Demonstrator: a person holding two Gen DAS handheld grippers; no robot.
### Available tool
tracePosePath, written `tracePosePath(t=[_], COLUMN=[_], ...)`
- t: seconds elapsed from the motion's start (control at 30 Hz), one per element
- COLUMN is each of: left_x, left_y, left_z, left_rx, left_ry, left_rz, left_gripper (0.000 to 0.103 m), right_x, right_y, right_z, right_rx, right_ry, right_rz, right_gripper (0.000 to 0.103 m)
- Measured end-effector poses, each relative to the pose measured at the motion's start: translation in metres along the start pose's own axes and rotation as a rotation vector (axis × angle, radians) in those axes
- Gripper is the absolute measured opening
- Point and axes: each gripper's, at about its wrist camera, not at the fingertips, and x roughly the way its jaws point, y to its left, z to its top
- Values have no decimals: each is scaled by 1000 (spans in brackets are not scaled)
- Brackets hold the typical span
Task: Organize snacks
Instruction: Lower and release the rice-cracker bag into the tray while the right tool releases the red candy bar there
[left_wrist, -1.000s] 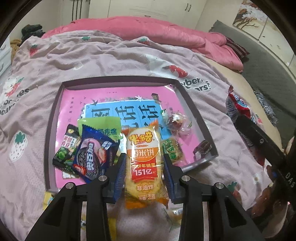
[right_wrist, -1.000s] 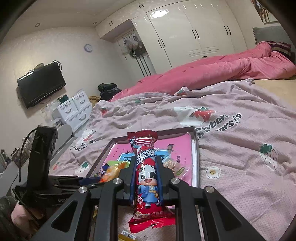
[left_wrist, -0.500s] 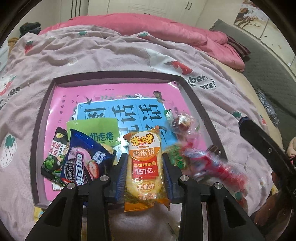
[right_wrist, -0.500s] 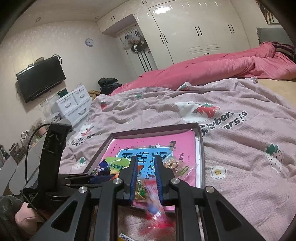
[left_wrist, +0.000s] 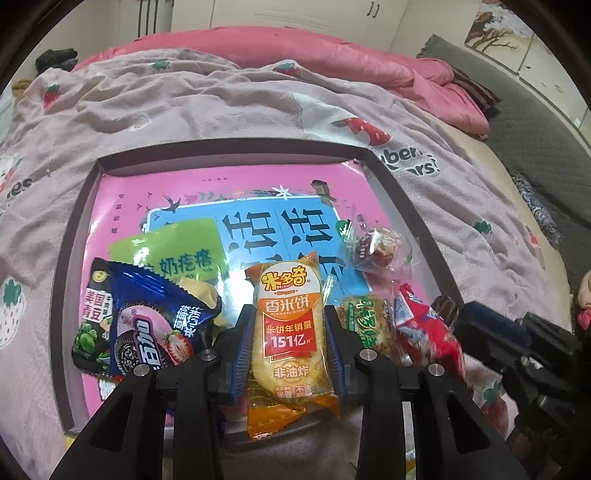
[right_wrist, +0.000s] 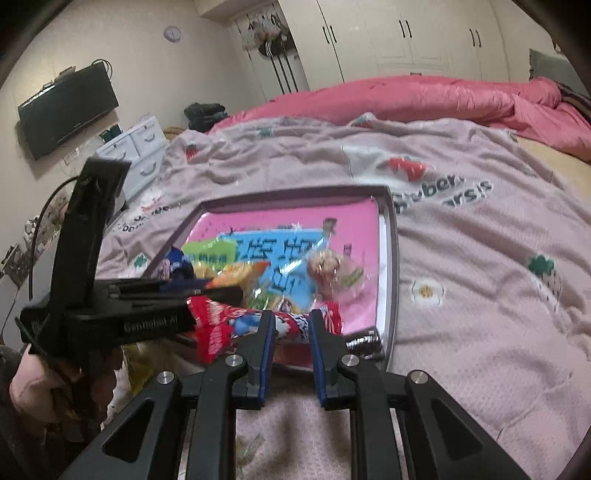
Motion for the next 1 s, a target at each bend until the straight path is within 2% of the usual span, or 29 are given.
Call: tracePosePath(t=[0.23,0.6,0.8,1.0], left_x=[5,7,3,-2], left_y=[5,7,8,4], left_z=[-2,-1,-2,-6], left_rx=[-15,-12,-9,15], left_ry=[11,7,8,10], left_rz=[-5,-19,-27,-20], left_gripper=[36,37,37,37], right_x=[16,32,7,-3], right_y=[9,9,12,10], right_z=[-2,3,10,-4], right_rx=[-32,-46,-83,-94], right_ry=[41,16,-33,41], right_rz=[-5,-59,-30,-38], right_gripper=[19,19,19,20])
